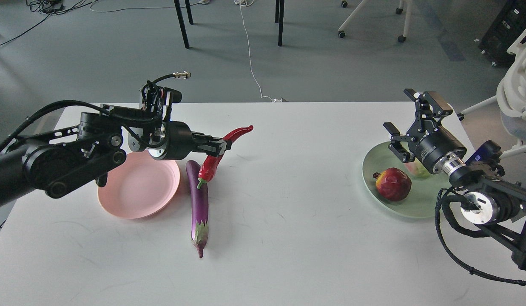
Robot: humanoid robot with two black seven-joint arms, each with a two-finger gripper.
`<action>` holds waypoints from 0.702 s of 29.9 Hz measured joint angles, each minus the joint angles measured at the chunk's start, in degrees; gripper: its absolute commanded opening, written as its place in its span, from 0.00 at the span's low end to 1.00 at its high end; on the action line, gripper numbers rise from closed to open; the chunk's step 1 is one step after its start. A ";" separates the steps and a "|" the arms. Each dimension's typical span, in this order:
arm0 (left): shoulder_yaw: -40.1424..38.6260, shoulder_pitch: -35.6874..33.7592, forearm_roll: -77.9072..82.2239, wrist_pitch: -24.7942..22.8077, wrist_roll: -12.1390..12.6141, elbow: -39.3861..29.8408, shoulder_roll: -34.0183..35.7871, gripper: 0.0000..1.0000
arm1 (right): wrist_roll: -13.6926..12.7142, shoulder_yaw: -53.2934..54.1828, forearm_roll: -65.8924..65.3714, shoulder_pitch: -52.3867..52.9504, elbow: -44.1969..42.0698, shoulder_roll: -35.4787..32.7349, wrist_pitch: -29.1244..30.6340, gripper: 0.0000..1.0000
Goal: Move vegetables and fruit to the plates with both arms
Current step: 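Lift the chili with the left gripper and lower it onto the pink plate, then release the chili and move the left gripper toward the eggplant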
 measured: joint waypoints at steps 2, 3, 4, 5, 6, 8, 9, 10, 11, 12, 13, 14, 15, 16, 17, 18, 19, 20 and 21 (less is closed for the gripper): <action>1.04 0.70 0.86 0.00 -1.43 -0.06 3.18 0.18 | 0.00 0.00 -0.02 0.00 0.03 0.10 -0.07 0.97; 1.55 1.20 1.63 -0.01 -2.13 0.01 4.63 0.18 | 0.00 -0.02 -0.05 0.00 0.06 0.17 -0.07 0.97; 1.89 1.79 2.39 -0.01 -2.77 0.17 5.78 0.18 | 0.00 -0.05 -0.05 0.00 0.06 0.22 -0.08 0.97; 2.19 2.66 3.26 -0.01 -3.54 0.41 7.02 0.19 | 0.00 -0.06 -0.05 0.00 0.06 0.26 -0.09 0.97; 2.36 3.75 4.00 0.04 -4.33 0.62 8.16 0.19 | 0.00 -0.06 -0.05 0.00 0.07 0.30 -0.09 0.97; 2.54 5.68 4.70 0.34 -5.38 0.82 9.94 0.20 | 0.00 -0.07 -0.05 0.00 0.07 0.34 -0.10 0.97; 2.54 6.44 4.81 0.49 -5.67 0.89 10.60 0.20 | 0.00 -0.07 -0.05 0.00 0.07 0.37 -0.10 0.97; 2.53 7.00 4.82 0.69 -5.83 1.02 10.95 0.21 | 0.00 -0.07 -0.07 0.00 0.07 0.44 -0.10 0.97; 2.50 7.48 4.76 0.99 -5.96 1.40 11.14 0.22 | 0.00 -0.08 -0.10 0.00 0.07 0.49 -0.10 0.97; 2.39 7.76 4.61 1.44 -6.05 2.05 11.19 0.22 | 0.00 -0.08 -0.12 0.00 0.07 0.52 -0.10 0.97; 2.29 7.90 4.49 1.89 -6.16 2.80 11.18 0.22 | 0.00 -0.08 -0.12 0.00 0.07 0.56 -0.10 0.97; 2.20 8.01 4.40 2.40 -6.30 3.78 11.09 0.23 | 0.00 -0.08 -0.13 0.00 0.07 0.59 -0.10 0.97; 2.09 8.08 4.30 2.81 -6.42 4.77 10.97 0.24 | 0.00 -0.09 -0.13 0.00 0.07 0.60 -0.10 0.97; 1.97 8.10 4.20 3.04 -6.55 5.58 10.84 0.25 | 0.00 -0.09 -0.14 0.00 0.07 0.60 -0.10 0.97; 1.84 8.10 4.04 3.21 -6.73 6.42 10.72 0.27 | 0.00 -0.09 -0.14 0.00 0.07 0.60 -0.10 0.97; 1.77 8.10 3.80 3.29 -6.93 7.15 10.65 0.32 | 0.00 -0.09 -0.14 0.00 0.07 0.60 -0.10 0.97; 1.75 8.10 3.55 3.34 -7.10 7.65 10.59 0.38 | 0.00 -0.09 -0.15 0.00 0.07 0.60 -0.10 0.97; 1.73 8.10 3.27 3.38 -7.33 8.08 10.53 0.46 | 0.00 -0.09 -0.15 0.00 0.07 0.59 -0.10 0.97; 1.71 8.10 3.03 3.41 -7.51 8.40 10.50 0.52 | 0.00 -0.09 -0.15 0.00 0.07 0.58 -0.10 0.97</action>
